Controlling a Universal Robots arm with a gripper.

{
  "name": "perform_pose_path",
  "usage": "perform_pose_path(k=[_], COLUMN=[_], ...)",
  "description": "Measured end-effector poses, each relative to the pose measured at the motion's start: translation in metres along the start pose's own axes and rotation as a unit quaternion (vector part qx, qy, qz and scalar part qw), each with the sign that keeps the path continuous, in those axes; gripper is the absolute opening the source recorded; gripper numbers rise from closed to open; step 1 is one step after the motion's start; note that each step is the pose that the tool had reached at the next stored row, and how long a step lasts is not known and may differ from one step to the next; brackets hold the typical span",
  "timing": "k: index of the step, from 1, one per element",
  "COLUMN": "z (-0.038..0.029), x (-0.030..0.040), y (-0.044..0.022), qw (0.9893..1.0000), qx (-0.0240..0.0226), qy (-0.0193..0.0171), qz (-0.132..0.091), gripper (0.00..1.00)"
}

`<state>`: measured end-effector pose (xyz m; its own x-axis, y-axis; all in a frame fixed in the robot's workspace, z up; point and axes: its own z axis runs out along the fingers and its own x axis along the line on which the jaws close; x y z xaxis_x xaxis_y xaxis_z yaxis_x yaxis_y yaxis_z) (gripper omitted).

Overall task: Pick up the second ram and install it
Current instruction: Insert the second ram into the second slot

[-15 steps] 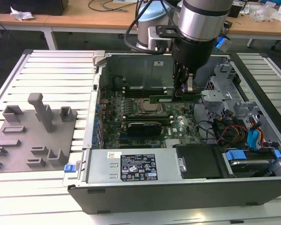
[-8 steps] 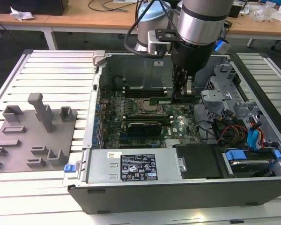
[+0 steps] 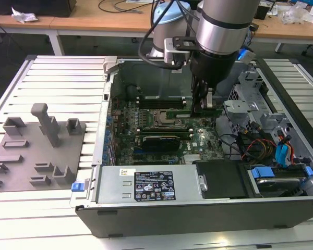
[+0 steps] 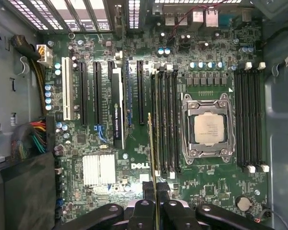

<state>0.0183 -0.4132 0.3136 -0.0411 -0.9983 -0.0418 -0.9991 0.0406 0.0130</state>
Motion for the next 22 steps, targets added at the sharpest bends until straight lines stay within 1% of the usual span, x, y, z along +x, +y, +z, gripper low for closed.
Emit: perform_pose_path(k=[18,22], z=[0.0190,0.0210], x=[0.0008,0.0004], y=[-0.0003,0.0006], qw=[1.0000,1.0000], qx=[0.0000,0.0000], qy=[0.0000,-0.0001], qz=[0.000,0.000], gripper=[0.14,0.14])
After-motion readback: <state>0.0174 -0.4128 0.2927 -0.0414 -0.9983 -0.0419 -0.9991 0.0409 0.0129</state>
